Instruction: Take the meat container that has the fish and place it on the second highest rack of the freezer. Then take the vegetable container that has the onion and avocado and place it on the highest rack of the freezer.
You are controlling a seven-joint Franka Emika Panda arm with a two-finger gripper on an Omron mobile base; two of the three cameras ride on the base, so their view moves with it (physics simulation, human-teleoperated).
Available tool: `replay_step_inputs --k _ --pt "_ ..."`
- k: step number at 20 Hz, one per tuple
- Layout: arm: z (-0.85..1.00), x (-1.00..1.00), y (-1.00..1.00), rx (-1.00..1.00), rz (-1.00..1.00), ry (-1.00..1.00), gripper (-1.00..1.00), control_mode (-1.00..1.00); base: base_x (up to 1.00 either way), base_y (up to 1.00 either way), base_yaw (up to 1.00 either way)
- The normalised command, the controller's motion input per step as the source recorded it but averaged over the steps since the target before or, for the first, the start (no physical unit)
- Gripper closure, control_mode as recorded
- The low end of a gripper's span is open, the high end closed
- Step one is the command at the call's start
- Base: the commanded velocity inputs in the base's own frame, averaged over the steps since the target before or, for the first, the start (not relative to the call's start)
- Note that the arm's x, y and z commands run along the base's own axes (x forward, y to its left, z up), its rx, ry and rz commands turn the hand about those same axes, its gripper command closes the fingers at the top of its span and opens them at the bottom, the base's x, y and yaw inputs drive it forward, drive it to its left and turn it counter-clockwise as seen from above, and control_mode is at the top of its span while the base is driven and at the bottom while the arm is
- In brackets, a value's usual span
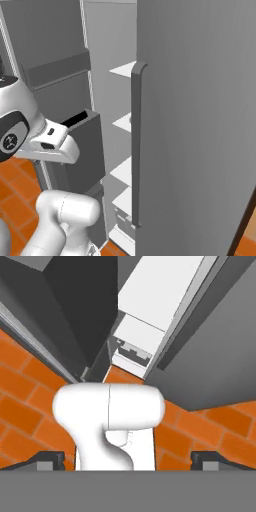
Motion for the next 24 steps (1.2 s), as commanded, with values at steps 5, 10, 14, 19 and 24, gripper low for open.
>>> replay_step_inputs --k 5,10,14,19,24 --pt "-0.01 -0.08 0.02 0.13 -0.2 -0.03 -1.0 -1.0 0.0 0.0 0.0" --pt "0.0 0.01 0.14 -0.04 0.0 -0.01 -1.0 -1.0 0.0 0.0 0.0" --pt "0.0 0.01 0.0 -0.03 0.01 0.0 -1.0 -1.0 0.0 0.0 0.0" --pt "0.0 0.0 0.0 0.0 0.03 0.0 -1.0 -1.0 0.0 0.0 0.0" --pt "0.0 0.0 0.0 0.0 0.0 0.0 -1.0 1.0 -0.01 -0.02 0.02"
